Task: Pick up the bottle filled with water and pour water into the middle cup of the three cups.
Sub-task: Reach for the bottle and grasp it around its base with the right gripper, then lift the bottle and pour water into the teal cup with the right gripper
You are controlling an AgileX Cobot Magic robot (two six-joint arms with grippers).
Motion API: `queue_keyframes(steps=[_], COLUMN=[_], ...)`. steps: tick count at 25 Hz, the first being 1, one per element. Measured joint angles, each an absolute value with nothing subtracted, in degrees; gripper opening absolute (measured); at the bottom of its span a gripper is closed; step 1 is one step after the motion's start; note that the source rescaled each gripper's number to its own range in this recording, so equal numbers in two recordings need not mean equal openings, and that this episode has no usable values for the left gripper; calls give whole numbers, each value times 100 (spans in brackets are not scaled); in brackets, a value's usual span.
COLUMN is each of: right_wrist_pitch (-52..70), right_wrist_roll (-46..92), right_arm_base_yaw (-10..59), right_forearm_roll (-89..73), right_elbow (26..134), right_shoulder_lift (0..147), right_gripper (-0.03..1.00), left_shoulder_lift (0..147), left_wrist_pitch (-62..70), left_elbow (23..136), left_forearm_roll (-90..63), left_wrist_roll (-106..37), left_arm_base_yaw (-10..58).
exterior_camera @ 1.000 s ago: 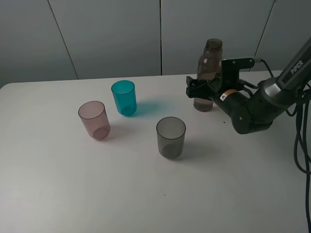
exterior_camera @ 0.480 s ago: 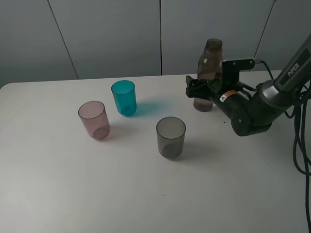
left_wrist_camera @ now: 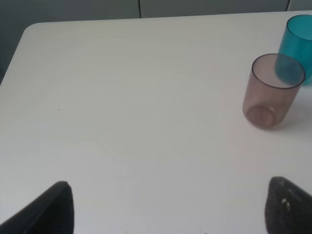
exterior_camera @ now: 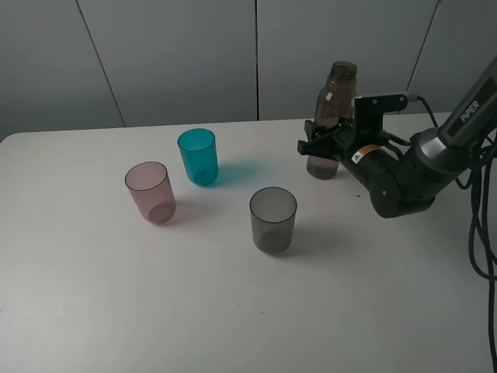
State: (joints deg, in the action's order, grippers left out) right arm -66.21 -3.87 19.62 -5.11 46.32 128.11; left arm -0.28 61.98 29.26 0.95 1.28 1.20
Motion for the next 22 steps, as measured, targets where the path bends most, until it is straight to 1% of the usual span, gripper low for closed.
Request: queue_keyframes(steps=[3, 6, 10, 14, 19, 22], right_wrist_pitch=[-6576, -6261, -5891, -5274, -4148, -3947], right_wrist_roll=[-366, -267, 395, 1127, 2008, 2502], right_arm_base_yaw=[1962, 1987, 2256, 2580, 2889, 3037], right_forearm_roll=[-486, -387, -641, -1228, -1664, -2024], right_elbow=[4632, 4632, 4665, 5077, 5811, 6098], right_shoulder_lift=[12786, 12624, 12251, 11963, 11899, 11899], right_gripper=[3, 2, 0, 1, 1, 1], left_shoulder_lift=[-28, -28, -28, -28, -28, -28], left_wrist_pitch=[6198, 6198, 6198, 6198, 6198, 6198], left_elbow=[2926, 2926, 2926, 2926, 2926, 2926], left_forearm_roll=[95, 95, 95, 95, 95, 95], left_wrist_roll=[128, 128, 128, 128, 128, 128], left_arm_base_yaw=[120, 120, 120, 120, 120, 120])
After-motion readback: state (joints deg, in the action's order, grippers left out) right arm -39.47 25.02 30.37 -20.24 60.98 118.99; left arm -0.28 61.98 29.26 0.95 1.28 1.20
